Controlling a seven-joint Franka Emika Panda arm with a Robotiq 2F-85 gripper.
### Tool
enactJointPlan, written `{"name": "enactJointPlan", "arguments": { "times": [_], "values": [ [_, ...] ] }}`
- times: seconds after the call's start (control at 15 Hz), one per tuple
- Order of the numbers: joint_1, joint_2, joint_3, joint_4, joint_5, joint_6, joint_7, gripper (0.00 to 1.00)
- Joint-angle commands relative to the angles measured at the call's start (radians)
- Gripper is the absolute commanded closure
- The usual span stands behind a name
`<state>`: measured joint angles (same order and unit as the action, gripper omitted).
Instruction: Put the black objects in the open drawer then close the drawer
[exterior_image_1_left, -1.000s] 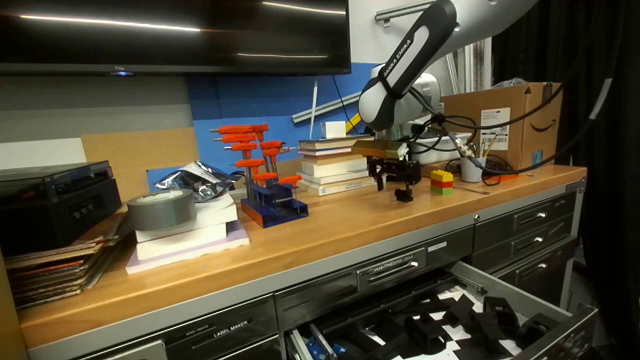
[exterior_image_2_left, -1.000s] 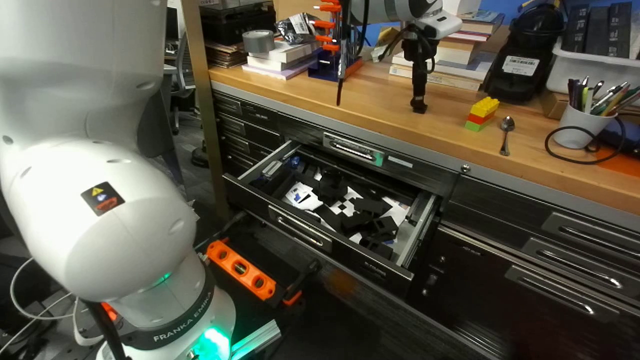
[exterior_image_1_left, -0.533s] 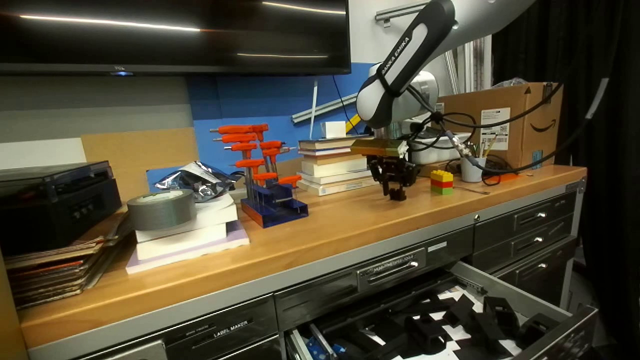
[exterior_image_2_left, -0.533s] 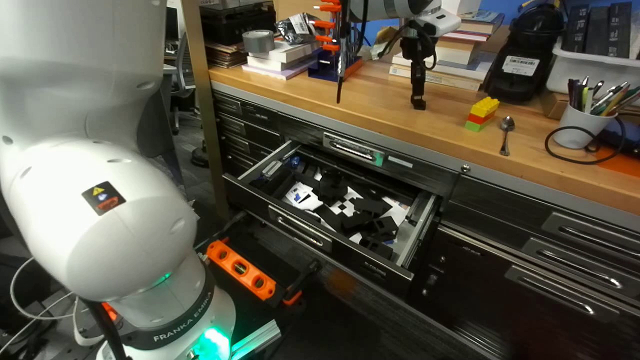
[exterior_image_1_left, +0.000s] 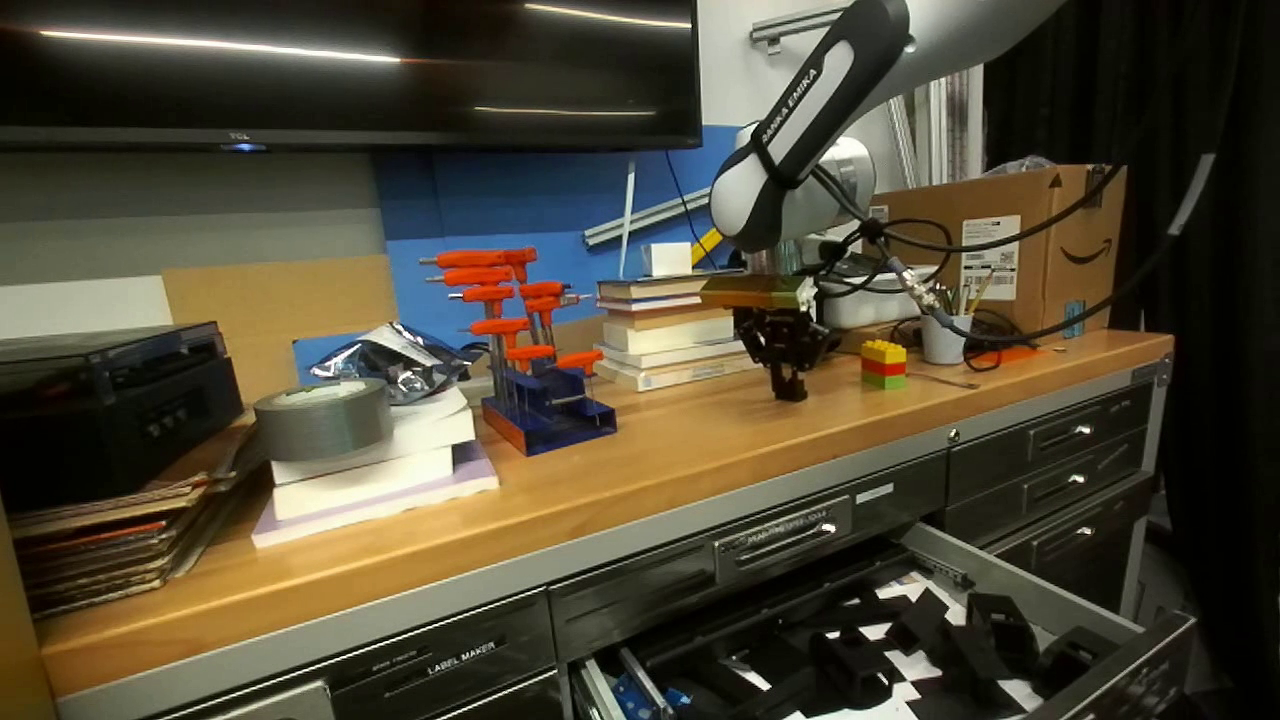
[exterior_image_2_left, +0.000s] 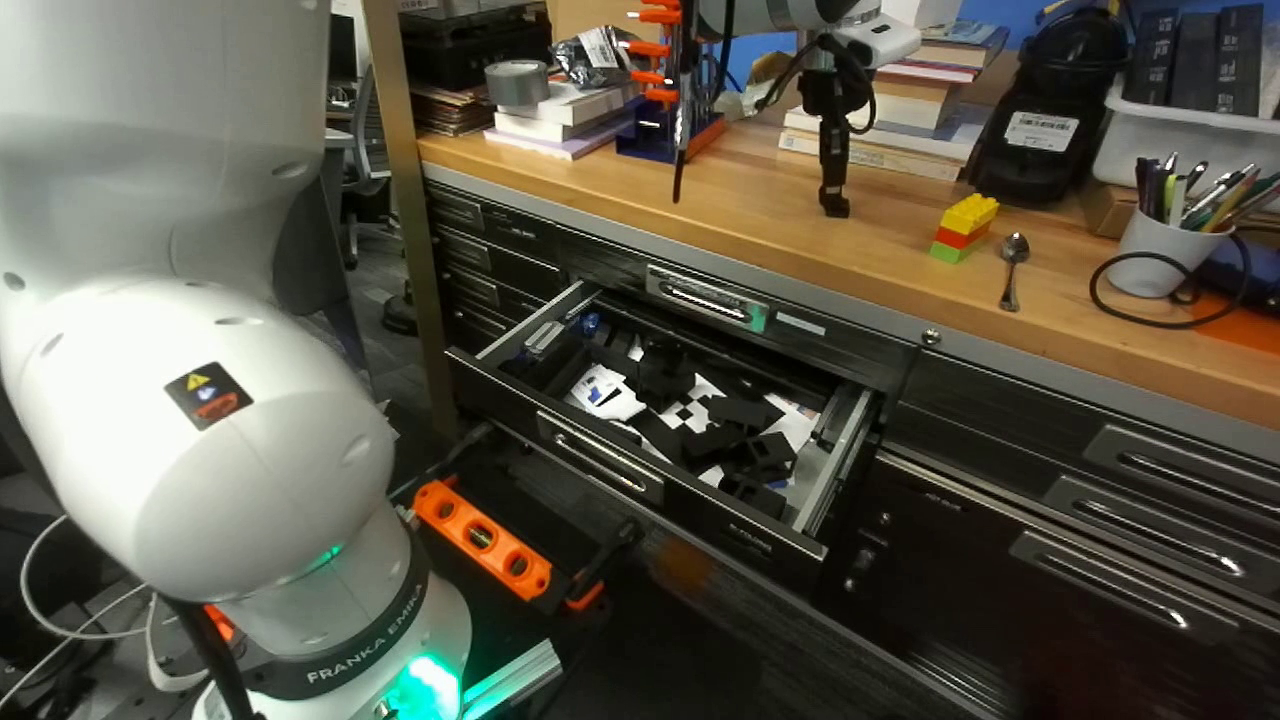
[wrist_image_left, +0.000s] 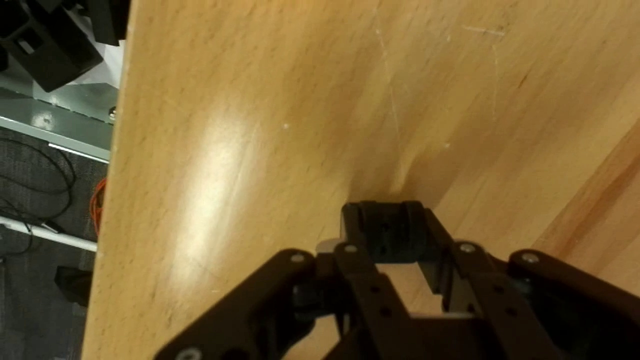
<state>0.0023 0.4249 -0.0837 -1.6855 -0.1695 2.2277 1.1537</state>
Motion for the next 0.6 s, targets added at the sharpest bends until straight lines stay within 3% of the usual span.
{"name": "enactJointPlan", "arguments": {
  "times": [0.0, 0.53],
  "values": [
    [0.020, -0.082, -0.017, -0.079, 0.011, -0.001, -0.018, 0.83],
    [0.025, -0.283, -0.016, -0.331, -0.019, -0.009, 0.070, 0.84]
  ]
}}
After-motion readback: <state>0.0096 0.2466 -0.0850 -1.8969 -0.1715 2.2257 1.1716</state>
